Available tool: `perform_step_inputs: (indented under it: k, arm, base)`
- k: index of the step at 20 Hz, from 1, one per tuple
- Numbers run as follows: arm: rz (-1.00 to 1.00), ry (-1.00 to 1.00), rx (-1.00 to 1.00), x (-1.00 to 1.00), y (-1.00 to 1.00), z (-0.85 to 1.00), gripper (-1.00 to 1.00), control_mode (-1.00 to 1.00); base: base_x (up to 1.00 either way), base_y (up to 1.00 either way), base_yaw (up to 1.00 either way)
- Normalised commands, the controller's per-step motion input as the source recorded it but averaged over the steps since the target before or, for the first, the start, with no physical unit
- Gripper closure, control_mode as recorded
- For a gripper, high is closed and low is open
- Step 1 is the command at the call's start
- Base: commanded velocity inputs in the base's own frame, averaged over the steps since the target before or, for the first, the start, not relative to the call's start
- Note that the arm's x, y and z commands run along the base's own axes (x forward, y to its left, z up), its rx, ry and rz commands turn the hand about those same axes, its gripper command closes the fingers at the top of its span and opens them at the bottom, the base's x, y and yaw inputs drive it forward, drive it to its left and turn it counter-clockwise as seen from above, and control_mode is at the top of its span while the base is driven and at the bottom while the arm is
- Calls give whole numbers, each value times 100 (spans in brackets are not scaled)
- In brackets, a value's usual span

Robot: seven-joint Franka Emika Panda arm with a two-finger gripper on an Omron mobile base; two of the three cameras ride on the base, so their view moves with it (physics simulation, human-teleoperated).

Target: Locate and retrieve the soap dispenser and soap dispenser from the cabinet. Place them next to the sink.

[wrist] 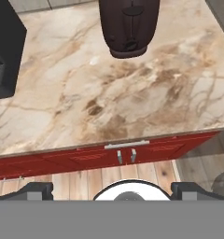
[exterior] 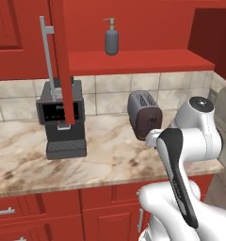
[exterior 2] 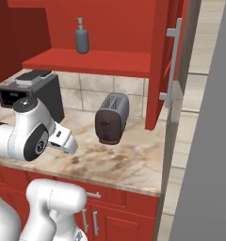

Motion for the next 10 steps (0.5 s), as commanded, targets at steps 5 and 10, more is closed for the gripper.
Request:
perform_step_inputs:
  k: [5, 10]
  arm:
    - [0, 0, 0, 0, 0, 0, -100, 100]
    - [0, 0, 0, 0, 0, 0, -100, 100]
  base:
    - [34, 1, 0]
    - [44, 1, 0]
